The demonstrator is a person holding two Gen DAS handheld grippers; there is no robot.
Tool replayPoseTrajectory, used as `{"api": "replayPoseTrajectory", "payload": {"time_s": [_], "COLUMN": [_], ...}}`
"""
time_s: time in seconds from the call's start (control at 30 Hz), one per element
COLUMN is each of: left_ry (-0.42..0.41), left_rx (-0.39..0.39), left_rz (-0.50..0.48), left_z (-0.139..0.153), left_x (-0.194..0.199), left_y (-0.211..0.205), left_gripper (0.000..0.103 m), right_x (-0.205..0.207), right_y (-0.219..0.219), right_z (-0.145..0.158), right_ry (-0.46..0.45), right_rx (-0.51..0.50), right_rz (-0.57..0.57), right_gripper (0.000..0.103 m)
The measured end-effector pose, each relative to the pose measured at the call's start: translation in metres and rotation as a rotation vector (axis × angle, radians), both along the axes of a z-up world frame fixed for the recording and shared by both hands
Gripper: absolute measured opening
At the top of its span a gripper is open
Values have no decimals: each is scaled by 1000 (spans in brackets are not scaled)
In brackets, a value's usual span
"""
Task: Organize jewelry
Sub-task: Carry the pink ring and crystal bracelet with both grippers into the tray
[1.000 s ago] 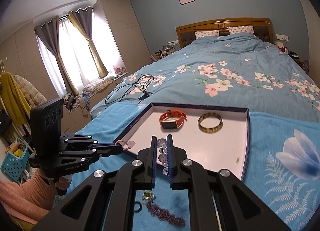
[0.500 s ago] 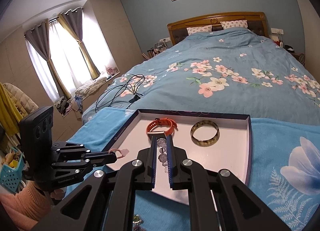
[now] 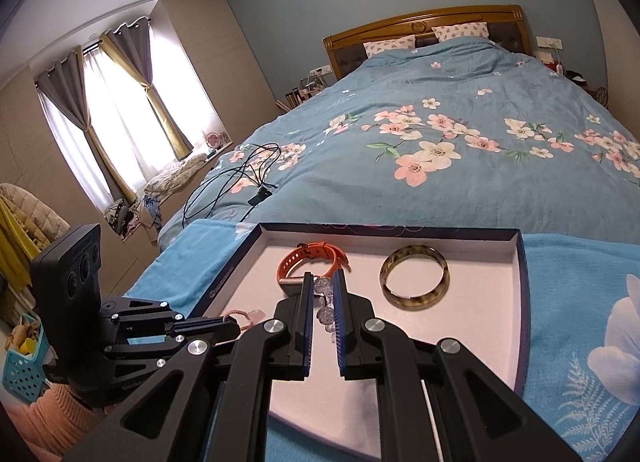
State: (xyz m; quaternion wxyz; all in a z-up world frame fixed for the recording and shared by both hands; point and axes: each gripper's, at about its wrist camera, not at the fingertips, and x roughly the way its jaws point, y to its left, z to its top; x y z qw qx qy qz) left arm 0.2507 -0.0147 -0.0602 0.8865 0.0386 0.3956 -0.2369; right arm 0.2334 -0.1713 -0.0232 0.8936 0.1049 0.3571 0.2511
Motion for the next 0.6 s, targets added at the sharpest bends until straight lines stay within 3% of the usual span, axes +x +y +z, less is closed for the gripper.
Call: {"api": "replayPoseTrajectory", "payload": {"time_s": [0.6], "left_ry": [88], "left_rx": [-7], "left_rz": [14], "left_z": [-21], "left_x": [30], "left_y": [2], "left_gripper": [4], "right_x": [24], "right_y": [-20], "right_z": [-33], "right_ry": [116], "right_rx": [-46], "right_rz": [-71], "right_gripper": [8]}}
